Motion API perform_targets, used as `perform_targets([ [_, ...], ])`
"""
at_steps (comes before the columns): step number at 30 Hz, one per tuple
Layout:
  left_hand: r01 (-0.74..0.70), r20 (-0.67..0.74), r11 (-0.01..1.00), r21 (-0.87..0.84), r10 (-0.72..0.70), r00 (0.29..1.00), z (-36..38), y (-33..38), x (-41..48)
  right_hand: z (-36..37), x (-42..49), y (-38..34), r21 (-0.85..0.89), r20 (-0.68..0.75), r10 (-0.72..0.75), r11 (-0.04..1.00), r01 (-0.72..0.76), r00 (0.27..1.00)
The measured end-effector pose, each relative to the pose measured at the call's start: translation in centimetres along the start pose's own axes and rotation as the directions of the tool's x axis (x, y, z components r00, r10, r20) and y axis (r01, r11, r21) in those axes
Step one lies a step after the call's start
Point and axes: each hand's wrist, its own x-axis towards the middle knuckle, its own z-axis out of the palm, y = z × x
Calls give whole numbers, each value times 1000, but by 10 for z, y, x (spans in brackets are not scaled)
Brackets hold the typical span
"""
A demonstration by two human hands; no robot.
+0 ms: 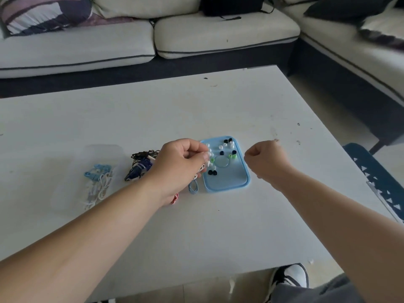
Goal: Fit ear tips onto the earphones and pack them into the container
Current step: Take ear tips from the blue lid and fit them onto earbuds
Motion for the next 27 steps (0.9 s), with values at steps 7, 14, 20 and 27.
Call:
perform_targets([
  [7, 19, 51, 1000, 18, -20, 998, 4, -2, 3, 22, 15, 2, -142, 14, -79, 987, 80, 997],
  [14, 20, 55, 999, 26, -21, 998, -3, -3, 4, 27, 18, -3, -170, 14, -70, 983, 72, 997],
  [20, 22, 33, 999, -40, -21, 999, -19, -3, -2, 13, 3, -19, -98, -54, -106, 990, 100, 993],
  [27, -12, -6, 991, -131, 11, 1000, -43, -2, -7, 10, -42, -69, 516, 158, -100, 856, 4, 982],
])
